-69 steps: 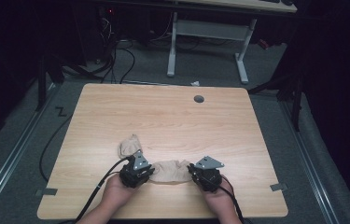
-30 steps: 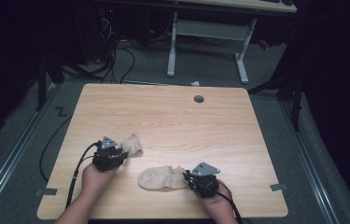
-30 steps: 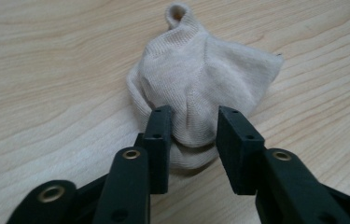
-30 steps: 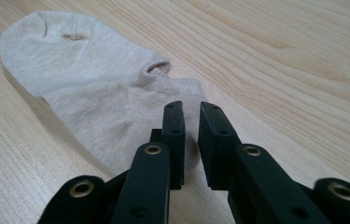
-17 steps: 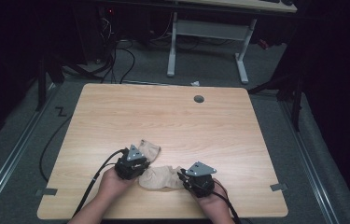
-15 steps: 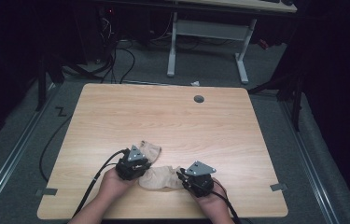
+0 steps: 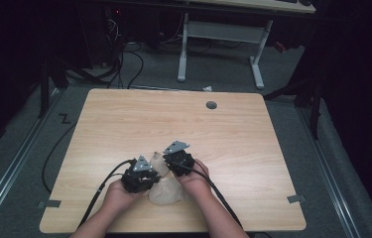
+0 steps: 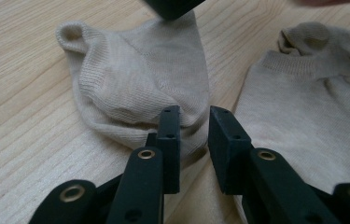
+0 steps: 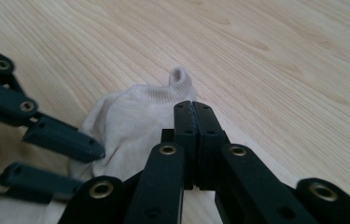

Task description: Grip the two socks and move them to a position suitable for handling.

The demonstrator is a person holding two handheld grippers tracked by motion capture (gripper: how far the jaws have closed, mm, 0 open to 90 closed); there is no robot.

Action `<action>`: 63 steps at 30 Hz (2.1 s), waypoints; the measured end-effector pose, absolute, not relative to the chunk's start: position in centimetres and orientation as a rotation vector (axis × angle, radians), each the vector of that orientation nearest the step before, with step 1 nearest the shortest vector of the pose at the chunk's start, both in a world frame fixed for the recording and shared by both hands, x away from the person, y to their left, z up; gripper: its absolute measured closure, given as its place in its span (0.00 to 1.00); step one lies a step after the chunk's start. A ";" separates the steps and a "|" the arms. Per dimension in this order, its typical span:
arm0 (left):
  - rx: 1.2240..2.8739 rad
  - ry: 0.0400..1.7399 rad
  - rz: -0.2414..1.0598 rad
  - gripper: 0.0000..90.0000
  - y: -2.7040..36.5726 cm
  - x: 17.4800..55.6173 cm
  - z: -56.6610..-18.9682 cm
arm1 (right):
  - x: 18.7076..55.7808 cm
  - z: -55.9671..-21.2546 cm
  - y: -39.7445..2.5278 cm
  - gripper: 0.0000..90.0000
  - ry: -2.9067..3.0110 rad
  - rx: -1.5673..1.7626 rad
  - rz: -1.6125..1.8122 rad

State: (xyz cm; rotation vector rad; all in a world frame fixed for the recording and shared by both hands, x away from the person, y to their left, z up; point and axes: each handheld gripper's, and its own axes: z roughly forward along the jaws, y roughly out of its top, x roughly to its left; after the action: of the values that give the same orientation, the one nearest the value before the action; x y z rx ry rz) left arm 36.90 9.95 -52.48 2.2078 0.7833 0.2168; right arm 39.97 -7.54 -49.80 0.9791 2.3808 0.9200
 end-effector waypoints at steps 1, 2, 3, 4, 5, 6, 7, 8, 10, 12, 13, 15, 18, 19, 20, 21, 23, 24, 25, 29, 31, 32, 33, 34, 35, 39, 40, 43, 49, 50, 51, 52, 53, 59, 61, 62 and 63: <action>2.210 0.786 0.224 0.82 10.2 36.9 -52.5 | 40.4 -50.5 -7.2 1.00 2.405 0.977 0.858; 2.208 0.792 0.227 0.82 10.4 36.9 -52.5 | 40.4 -51.0 -7.2 0.99 2.424 0.985 0.830; 2.205 0.801 0.232 0.82 10.6 37.0 -52.4 | 40.4 -51.5 -7.4 0.99 2.446 0.995 0.810; 2.205 0.801 0.232 0.82 10.6 37.0 -52.4 | 40.0 -51.8 -7.6 0.99 2.442 1.001 0.824; 2.199 0.811 0.233 0.82 10.8 37.0 -52.5 | 39.7 -51.9 -7.9 0.99 2.443 1.005 0.846; 2.194 0.830 0.239 0.81 11.1 37.1 -52.5 | 39.3 -51.8 -8.1 0.99 2.449 1.007 0.845; 2.194 0.830 0.239 0.81 11.1 37.1 -52.5 | 39.3 -51.8 -8.1 0.99 2.449 1.007 0.845; 2.193 0.835 0.245 0.81 11.2 37.1 -52.5 | 38.8 -51.8 -8.3 0.99 2.449 0.998 0.845; 2.182 0.847 0.249 0.81 11.3 37.2 -52.5 | 37.3 -51.8 -8.9 0.99 2.450 0.985 0.847; 2.175 0.852 0.245 0.81 11.3 37.2 -52.5 | 36.9 -51.8 -9.1 0.99 2.447 0.989 0.851; 2.178 0.851 0.248 0.81 11.1 37.2 -52.6 | 36.4 -51.8 -9.6 0.98 2.443 1.003 0.855; 2.190 0.843 0.247 0.82 10.9 37.2 -52.7 | 36.2 -51.6 -9.9 0.94 2.434 1.007 0.844; 2.186 0.840 0.246 0.84 10.6 37.2 -52.8 | 36.4 -50.8 -9.9 0.89 2.401 1.021 0.916; 2.182 0.841 0.247 0.84 10.5 37.2 -52.8 | 36.4 -50.5 -9.7 0.85 2.399 1.023 0.925; 2.182 0.842 0.246 0.84 10.4 37.3 -52.8 | 36.5 -50.2 -9.4 0.81 2.391 1.024 0.932; 2.181 0.843 0.248 0.84 10.3 37.3 -52.8 | 36.7 -50.1 -9.2 0.79 2.394 1.024 0.934; 2.185 0.843 0.256 0.85 10.3 37.2 -52.8 | 37.0 -50.2 -9.0 0.76 2.397 1.026 0.938; 2.185 0.843 0.256 0.85 10.3 37.2 -52.8 | 37.0 -50.2 -9.0 0.76 2.397 1.026 0.938; 2.191 0.848 0.279 0.85 10.3 37.2 -52.7 | 37.4 -50.8 -8.8 0.76 2.413 1.041 0.920; 2.121 0.844 0.324 0.92 10.8 37.1 -51.6 | 37.8 -51.9 -8.8 0.85 2.449 1.060 0.887; 2.086 0.848 0.343 0.95 10.9 37.2 -50.9 | 37.7 -52.0 -8.9 0.96 2.454 1.044 0.906; 2.080 0.852 0.349 0.95 10.9 37.2 -50.9 | 37.6 -52.0 -8.8 0.96 2.458 1.034 0.905; 2.077 0.860 0.354 0.95 10.9 37.3 -51.0 | 37.6 -52.0 -8.8 0.96 2.459 1.029 0.908; 2.077 0.860 0.354 0.95 10.9 37.3 -51.0 | 37.6 -52.0 -8.7 0.97 2.464 1.031 0.913; 2.078 0.867 0.354 0.95 10.8 37.4 -51.1 | 37.6 -52.0 -8.6 0.97 2.468 1.024 0.916; 2.103 0.883 0.318 0.95 10.6 37.9 -51.8 | 37.3 -52.0 -8.1 0.97 2.470 0.993 0.908; 2.114 0.887 0.314 0.96 10.5 37.9 -51.9 | 37.3 -52.1 -8.1 0.97 2.468 0.987 0.909; 2.160 0.899 0.319 0.98 10.2 38.1 -52.5 | 37.3 -52.0 -8.1 0.98 2.457 0.987 0.919; 2.164 0.887 0.332 0.98 10.2 37.9 -52.9 | 36.8 -50.4 -9.5 0.98 2.372 1.013 0.976; 2.160 0.888 0.329 0.98 10.3 37.9 -52.9 | 36.7 -50.0 -10.1 0.98 2.346 1.023 0.989; 2.156 0.888 0.328 0.98 10.3 37.9 -52.9 | 36.6 -49.7 -10.8 0.98 2.321 1.036 1.005; 2.156 0.888 0.328 0.98 10.3 37.9 -52.9 | 36.6 -49.7 -10.8 0.98 2.321 1.036 1.005; 2.154 0.887 0.329 0.98 10.4 37.9 -53.0 | 36.6 -49.5 -11.5 0.98 2.299 1.053 1.016; 2.148 0.886 0.329 0.97 10.5 37.9 -53.0 | 36.1 -50.3 -16.7 0.98 2.206 1.193 1.000; 2.148 0.886 0.330 0.96 10.4 37.9 -53.0 | 36.1 -50.4 -17.9 0.98 2.178 1.229 1.007; 2.148 0.887 0.332 0.96 10.4 37.9 -53.0 | 36.0 -50.3 -18.4 0.99 2.161 1.244 1.011; 2.148 0.887 0.332 0.96 10.4 37.9 -53.0 | 36.0 -50.3 -18.4 0.99 2.161 1.244 1.011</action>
State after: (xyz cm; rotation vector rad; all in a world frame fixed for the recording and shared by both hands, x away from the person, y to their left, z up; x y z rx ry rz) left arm 37.87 10.43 -53.03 2.1484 0.8873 0.3318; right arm 36.00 -18.40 -50.30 1.2442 2.1611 1.0113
